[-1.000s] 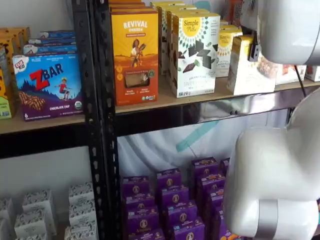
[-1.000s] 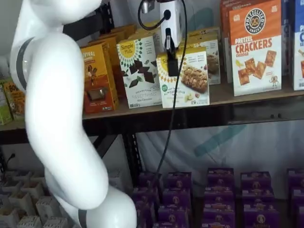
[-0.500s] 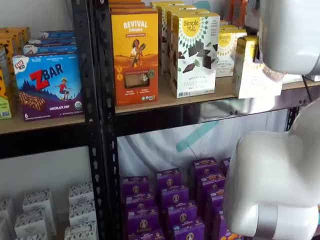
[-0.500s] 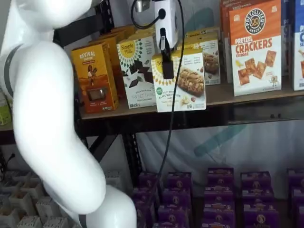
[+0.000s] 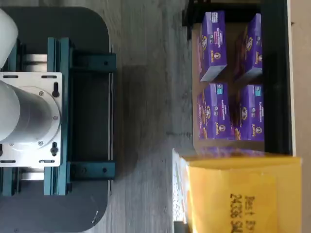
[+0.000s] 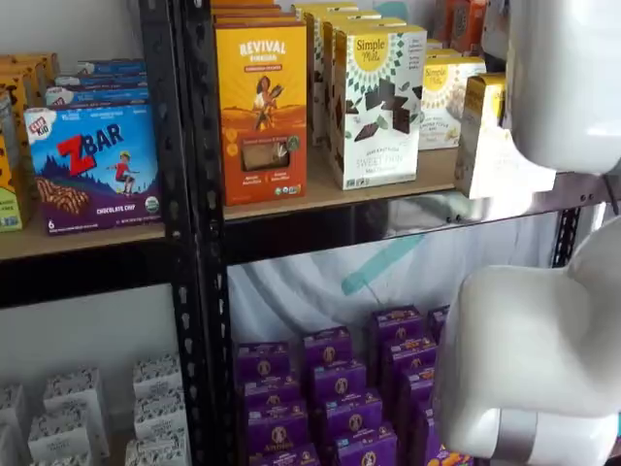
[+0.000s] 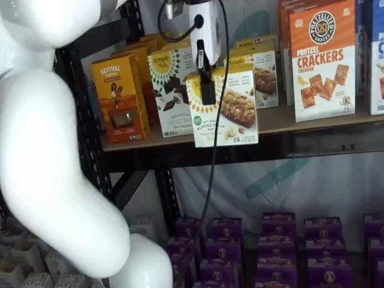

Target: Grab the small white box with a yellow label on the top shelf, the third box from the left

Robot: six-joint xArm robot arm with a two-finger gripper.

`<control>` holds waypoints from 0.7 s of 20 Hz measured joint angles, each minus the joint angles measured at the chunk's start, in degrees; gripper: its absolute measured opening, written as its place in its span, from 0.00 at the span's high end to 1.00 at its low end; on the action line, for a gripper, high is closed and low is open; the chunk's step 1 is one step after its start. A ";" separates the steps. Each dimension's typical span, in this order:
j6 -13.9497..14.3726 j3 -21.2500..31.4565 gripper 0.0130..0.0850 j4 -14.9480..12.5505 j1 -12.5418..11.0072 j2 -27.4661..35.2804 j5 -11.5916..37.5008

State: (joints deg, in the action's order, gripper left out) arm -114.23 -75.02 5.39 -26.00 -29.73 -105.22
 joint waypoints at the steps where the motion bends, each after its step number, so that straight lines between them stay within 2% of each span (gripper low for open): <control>1: -0.04 0.19 0.72 0.28 -0.13 -0.22 0.03; 6: -0.13 0.27 0.72 0.97 -0.41 -0.36 0.06; 14: -0.76 -0.83 0.72 0.35 -0.90 0.45 -1.07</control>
State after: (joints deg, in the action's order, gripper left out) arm -114.99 -75.85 5.74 -26.91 -29.28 -106.30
